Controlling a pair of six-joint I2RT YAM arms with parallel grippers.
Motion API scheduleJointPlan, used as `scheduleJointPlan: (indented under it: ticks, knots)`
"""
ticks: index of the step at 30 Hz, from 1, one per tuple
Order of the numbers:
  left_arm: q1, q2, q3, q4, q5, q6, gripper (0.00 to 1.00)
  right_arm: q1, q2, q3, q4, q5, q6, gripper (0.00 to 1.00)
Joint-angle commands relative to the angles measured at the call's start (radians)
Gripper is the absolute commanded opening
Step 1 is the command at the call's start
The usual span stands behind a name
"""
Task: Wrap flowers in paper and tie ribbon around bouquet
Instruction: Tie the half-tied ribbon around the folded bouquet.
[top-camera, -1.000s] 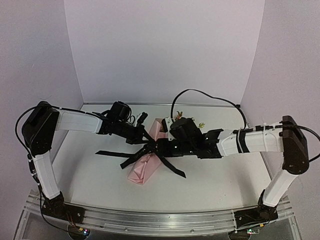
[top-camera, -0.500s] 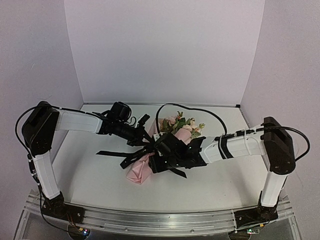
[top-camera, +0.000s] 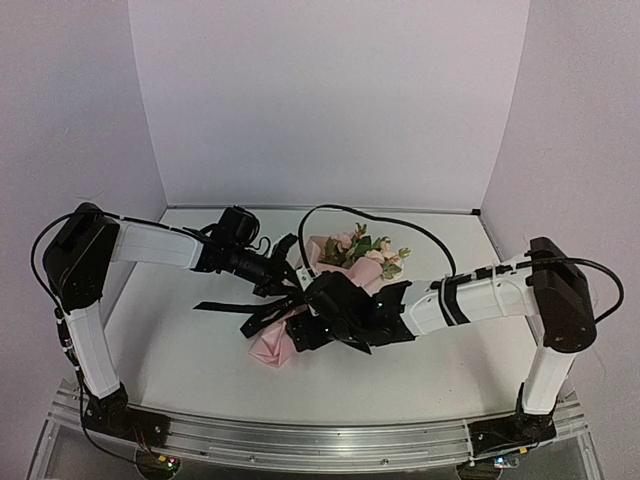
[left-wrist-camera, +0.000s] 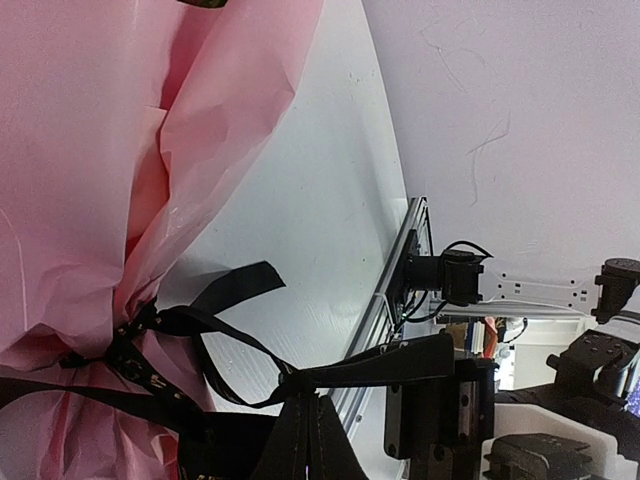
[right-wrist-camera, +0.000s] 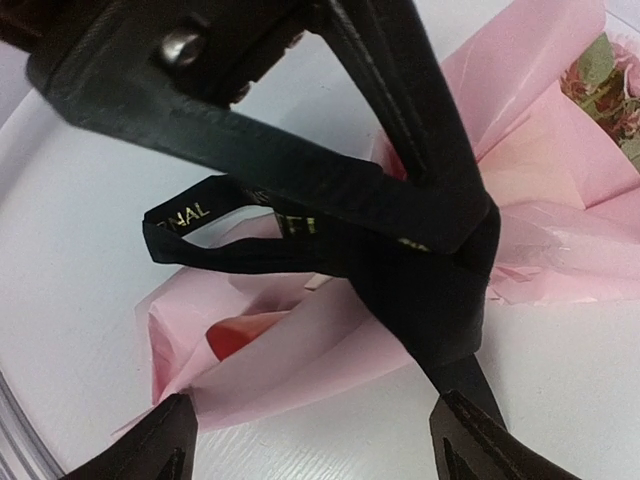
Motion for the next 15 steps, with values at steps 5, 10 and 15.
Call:
scheduleJointPlan:
  ticks: [5,10,15]
  knots:
    - [0.008,-0.055,-0.010,0.013,0.046,0.000,0.00,0.016,-0.015,0.058,0.024,0.014,-0.078,0.98]
    - [0.008,-0.060,-0.008,-0.002,0.054,0.007,0.00,0.020,0.018,0.094,-0.008,0.020,-0.096,0.98]
    - [0.009,-0.061,-0.005,-0.010,0.059,0.009,0.00,0.029,0.053,0.139,-0.044,0.007,-0.106,0.98]
